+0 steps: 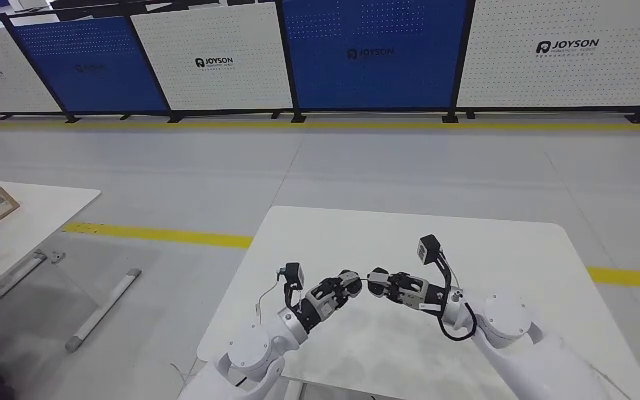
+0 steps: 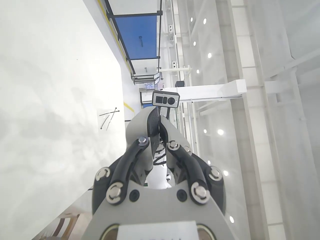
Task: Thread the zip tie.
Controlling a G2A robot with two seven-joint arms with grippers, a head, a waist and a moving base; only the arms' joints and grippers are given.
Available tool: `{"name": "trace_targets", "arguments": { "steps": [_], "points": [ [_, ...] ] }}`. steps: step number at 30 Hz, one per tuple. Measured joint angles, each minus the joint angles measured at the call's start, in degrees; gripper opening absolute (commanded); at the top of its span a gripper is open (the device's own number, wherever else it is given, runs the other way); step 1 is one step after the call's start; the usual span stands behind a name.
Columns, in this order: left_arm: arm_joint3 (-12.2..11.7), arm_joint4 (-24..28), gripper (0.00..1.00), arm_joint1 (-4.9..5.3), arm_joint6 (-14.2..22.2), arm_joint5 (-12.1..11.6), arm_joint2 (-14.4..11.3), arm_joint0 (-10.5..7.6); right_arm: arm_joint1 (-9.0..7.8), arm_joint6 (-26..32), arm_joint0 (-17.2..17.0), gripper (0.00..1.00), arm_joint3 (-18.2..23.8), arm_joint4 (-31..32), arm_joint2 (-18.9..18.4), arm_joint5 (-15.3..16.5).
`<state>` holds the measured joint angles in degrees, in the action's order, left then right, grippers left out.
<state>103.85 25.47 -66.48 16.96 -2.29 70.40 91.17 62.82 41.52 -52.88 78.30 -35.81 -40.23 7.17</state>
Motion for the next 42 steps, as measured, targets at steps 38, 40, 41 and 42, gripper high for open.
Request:
{"name": "trace_targets", "arguments": {
  "steps": [38,40,41,42],
  "points": [
    [-0.59,-1.37,0.00,0.12,0.24,-1.50,-0.05,-0.04,-0.17,-0.96,-2.84,1.00,1.66,0.82,-3.55,-0.39],
    [-0.66,-1.27,0.00,0.10,0.23,-1.38,-0.10,-0.13,-0.35,-0.85,-3.52,1.00,1.85,1.06,-4.68,-0.17],
    [-0.68,-1.27,0.00,0.10,0.22,-1.32,-0.10,-0.16,-0.48,-0.79,-3.88,1.00,1.94,1.23,-5.29,-0.04],
    [-0.71,-1.31,0.00,0.10,0.17,-1.24,-0.09,-0.18,-0.65,-0.76,-4.32,1.00,2.00,1.33,-6.02,0.16]
  ]
}}
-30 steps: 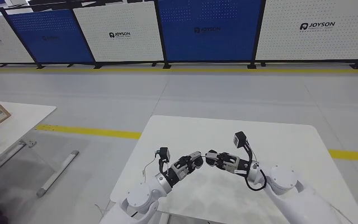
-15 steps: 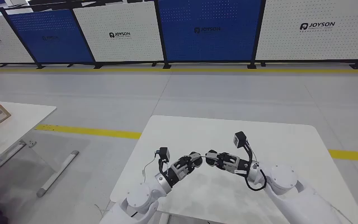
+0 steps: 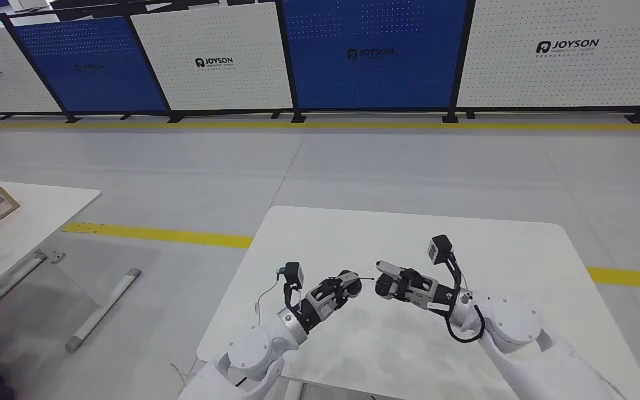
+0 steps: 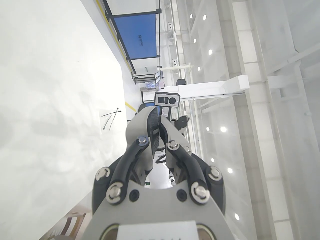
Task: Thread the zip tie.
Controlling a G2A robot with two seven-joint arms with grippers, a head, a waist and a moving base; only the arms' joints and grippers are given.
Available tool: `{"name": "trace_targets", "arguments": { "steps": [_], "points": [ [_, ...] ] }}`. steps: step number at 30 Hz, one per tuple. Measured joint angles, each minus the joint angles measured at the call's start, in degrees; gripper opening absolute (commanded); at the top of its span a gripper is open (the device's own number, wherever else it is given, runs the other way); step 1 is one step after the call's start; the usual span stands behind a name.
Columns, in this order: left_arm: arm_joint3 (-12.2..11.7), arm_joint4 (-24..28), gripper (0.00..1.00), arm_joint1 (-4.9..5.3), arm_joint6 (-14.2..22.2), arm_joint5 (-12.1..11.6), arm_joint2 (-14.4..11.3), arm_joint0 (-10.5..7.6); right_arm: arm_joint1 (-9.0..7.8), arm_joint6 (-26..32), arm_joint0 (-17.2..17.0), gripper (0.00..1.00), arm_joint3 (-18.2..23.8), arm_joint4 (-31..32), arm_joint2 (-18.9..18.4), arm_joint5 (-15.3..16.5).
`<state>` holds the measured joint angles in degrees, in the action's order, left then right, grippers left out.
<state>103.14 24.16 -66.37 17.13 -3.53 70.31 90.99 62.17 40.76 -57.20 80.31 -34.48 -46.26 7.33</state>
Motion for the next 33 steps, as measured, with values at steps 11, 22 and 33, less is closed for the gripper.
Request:
{"name": "trace_targets", "arguments": {
  "steps": [11,22,33],
  "points": [
    [-1.55,-1.44,0.00,-0.41,-4.73,1.39,-1.10,-1.28,-3.81,6.84,-10.88,1.00,3.73,-3.78,-14.78,4.71],
    [-1.70,-0.76,0.00,-0.47,-5.14,1.90,-1.25,-1.30,-3.79,6.82,-10.80,1.00,3.72,-3.77,-14.71,4.68],
    [5.83,1.05,0.00,-0.67,-8.76,-0.28,1.24,-1.68,-3.79,6.82,-10.80,1.00,3.72,-3.77,-14.71,4.68]
  ]
}}
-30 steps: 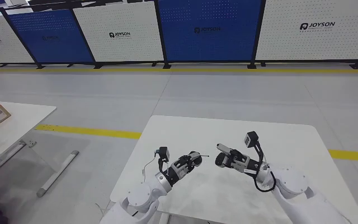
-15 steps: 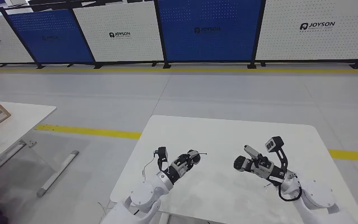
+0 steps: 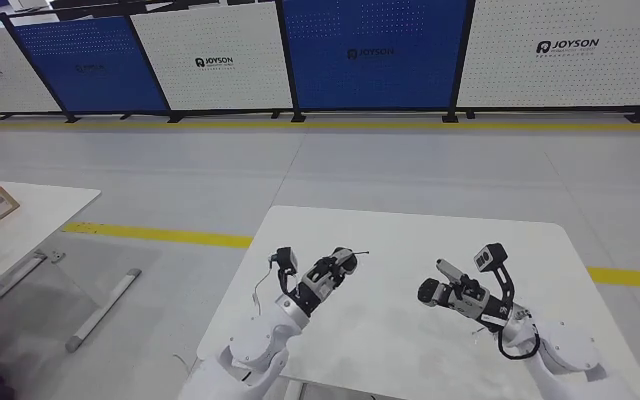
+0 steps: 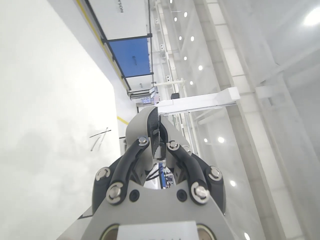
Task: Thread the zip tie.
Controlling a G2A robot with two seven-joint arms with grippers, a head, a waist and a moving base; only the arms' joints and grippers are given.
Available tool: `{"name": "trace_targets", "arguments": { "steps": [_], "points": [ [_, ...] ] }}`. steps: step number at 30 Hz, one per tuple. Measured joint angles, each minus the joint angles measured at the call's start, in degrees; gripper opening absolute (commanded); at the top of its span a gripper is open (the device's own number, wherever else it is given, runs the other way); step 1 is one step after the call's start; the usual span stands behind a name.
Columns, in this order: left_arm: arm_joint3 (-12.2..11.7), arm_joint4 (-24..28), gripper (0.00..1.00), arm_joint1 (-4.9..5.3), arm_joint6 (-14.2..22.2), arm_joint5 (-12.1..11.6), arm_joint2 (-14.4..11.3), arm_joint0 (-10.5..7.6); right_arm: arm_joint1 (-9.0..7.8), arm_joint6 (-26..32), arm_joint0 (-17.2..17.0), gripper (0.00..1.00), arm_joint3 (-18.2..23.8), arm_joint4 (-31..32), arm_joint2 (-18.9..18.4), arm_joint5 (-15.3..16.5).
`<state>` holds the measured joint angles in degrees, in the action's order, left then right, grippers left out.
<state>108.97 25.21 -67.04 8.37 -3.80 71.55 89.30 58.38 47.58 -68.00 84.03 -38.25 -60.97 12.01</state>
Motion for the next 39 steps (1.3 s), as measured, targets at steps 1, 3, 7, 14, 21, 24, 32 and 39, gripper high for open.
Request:
{"name": "trace_targets", "arguments": {
  "steps": [1,3,7,14,21,24,32,39],
  "points": [
    [2.10,0.61,0.00,0.10,0.04,-0.33,1.18,0.40,0.00,0.00,0.00,1.00,0.00,0.00,0.00,0.00],
    [5.43,1.75,0.00,0.23,0.45,-0.99,2.97,1.18,0.00,0.00,0.00,1.00,0.00,0.00,0.00,0.00],
    [11.30,4.36,0.00,0.52,2.03,-0.62,6.15,3.63,0.00,0.00,0.00,1.00,0.00,0.00,0.00,0.00],
    [12.01,4.44,0.00,0.58,2.42,0.08,6.46,4.15,0.00,0.00,0.00,1.00,0.00,0.00,0.00,0.00],
    [6.17,-0.28,0.00,0.29,1.10,1.66,3.28,2.25,0.00,0.00,0.00,1.00,0.00,0.00,0.00,0.00],
    [2.02,-1.40,0.00,-0.06,0.16,2.46,0.90,0.62,0.00,0.00,0.00,1.00,0.00,0.00,0.00,0.00],
    [-5.18,0.05,0.00,-0.70,-1.87,4.32,-1.34,-2.10,0.00,0.00,0.00,1.00,0.00,0.00,0.00,0.00],
    [-5.11,0.00,0.00,-0.69,-1.83,4.30,-1.33,-2.07,0.00,0.00,0.00,1.00,0.00,0.00,0.00,0.00]
  ]
}}
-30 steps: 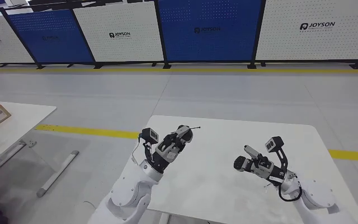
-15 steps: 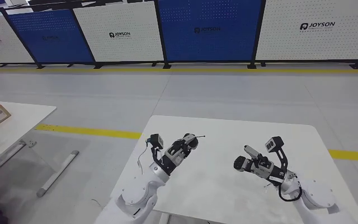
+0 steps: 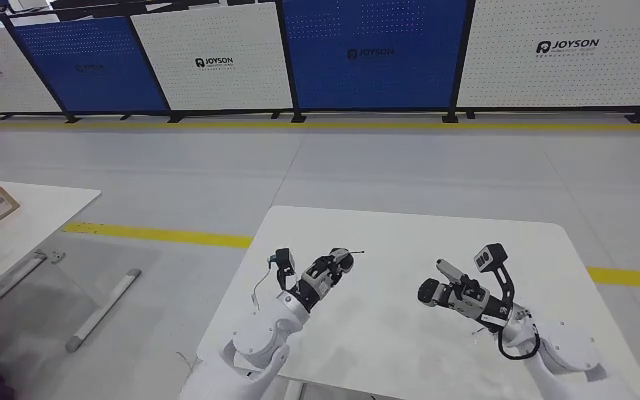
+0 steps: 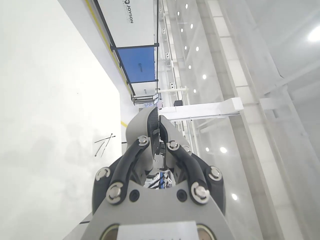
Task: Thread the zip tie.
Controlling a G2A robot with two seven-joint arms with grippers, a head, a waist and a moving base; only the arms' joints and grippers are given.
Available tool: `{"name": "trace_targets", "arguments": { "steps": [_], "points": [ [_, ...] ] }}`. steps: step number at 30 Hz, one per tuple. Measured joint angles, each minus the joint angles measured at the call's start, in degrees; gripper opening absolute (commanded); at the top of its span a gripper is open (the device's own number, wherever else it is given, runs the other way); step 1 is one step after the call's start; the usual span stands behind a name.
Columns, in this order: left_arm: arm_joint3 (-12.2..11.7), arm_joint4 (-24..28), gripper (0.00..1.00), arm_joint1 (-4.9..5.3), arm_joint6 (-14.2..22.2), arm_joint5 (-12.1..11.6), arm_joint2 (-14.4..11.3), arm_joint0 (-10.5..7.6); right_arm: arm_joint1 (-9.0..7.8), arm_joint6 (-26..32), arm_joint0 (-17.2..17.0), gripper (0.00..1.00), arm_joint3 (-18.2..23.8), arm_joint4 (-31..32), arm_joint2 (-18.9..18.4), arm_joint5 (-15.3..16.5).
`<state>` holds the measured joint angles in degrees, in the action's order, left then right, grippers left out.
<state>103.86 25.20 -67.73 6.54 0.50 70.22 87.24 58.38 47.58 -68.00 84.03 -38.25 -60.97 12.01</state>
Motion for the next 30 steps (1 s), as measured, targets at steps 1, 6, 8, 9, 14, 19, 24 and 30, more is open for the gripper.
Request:
{"name": "trace_targets", "arguments": {
  "steps": [1,6,8,9,14,19,24,30],
  "points": [
    [0.00,0.00,0.00,0.00,0.00,0.00,0.00,0.00,0.00,0.00,0.00,1.00,0.00,0.00,0.00,0.00],
    [0.56,-0.41,0.00,-0.06,0.29,-0.34,-0.32,-0.28,0.00,0.00,0.00,1.00,0.00,0.00,0.00,0.00],
    [2.23,-0.69,0.00,-0.11,-0.18,-1.62,0.08,-0.50,0.00,0.00,0.00,1.00,0.00,0.00,0.00,0.00],
    [3.20,-0.35,0.00,-0.14,-0.58,-2.21,0.47,-0.49,0.00,0.00,0.00,1.00,0.00,0.00,0.00,0.00],
    [11.11,2.71,0.00,-0.10,-1.83,-5.00,4.32,0.15,0.00,0.00,0.00,1.00,0.00,0.00,0.00,0.00],
    [19.00,6.79,0.00,0.12,0.09,-5.53,8.60,2.17,0.00,0.00,0.00,1.00,0.00,0.00,0.00,0.00],
    [20.50,7.50,0.00,0.19,1.27,-5.37,10.10,3.76,0.00,0.00,0.00,1.00,0.00,0.00,0.00,0.00],
    [15.51,1.61,0.00,0.16,1.83,-2.02,7.50,2.81,0.00,0.00,0.00,1.00,0.00,0.00,0.00,0.00]
  ]
}}
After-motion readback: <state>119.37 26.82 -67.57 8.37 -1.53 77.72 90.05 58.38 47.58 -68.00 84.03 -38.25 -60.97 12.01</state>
